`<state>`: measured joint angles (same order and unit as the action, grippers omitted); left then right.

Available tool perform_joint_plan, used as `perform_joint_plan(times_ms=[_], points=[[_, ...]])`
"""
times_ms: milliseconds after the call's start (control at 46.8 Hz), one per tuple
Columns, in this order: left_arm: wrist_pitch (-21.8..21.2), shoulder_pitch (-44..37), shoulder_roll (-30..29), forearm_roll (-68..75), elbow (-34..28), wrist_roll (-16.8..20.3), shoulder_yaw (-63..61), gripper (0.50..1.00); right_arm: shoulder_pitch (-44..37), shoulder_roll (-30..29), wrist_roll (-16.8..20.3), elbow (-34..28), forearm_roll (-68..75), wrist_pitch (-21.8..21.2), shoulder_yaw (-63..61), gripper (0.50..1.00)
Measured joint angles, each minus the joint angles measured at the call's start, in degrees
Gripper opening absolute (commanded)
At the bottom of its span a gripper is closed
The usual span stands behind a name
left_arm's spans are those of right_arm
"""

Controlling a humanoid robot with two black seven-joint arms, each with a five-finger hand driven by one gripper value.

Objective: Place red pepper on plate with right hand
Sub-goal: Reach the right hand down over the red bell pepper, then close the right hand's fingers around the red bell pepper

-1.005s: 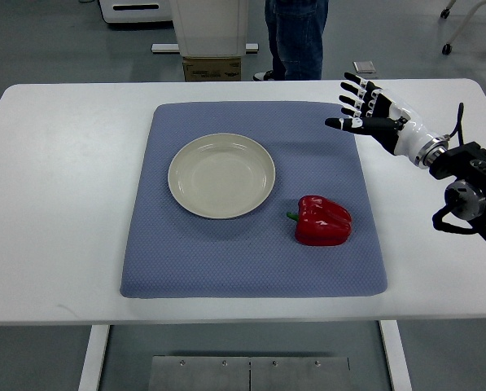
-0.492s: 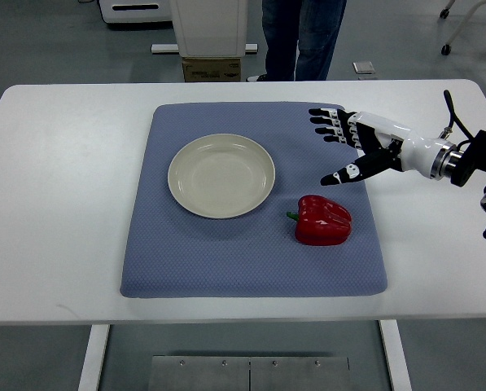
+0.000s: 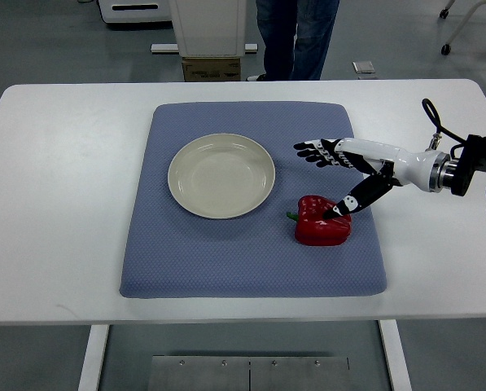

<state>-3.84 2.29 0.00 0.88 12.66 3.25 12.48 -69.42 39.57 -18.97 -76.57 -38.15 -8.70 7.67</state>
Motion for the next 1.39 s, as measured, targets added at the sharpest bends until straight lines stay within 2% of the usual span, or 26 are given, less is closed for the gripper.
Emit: perform_joint_plan(times_ms=[406, 876, 1390], points=[[0.0, 0.0, 0.0, 0.0, 0.0, 0.0, 0.0, 1.0, -2.2, -2.5, -2.3, -0.7, -1.2, 6.2, 7.6, 0.931], [0.0, 0.0, 0.0, 0.0, 0.0, 0.0, 0.0, 1.0, -1.5, -4.3, -2.3, 0.2, -2.9, 8.6, 10.5, 0.922], [0.0, 0.0, 0.0, 0.0, 0.0, 0.0, 0.0, 1.0, -0.8, -4.9, -2.3, 3.2, -3.2, 8.7, 11.9, 0.899]])
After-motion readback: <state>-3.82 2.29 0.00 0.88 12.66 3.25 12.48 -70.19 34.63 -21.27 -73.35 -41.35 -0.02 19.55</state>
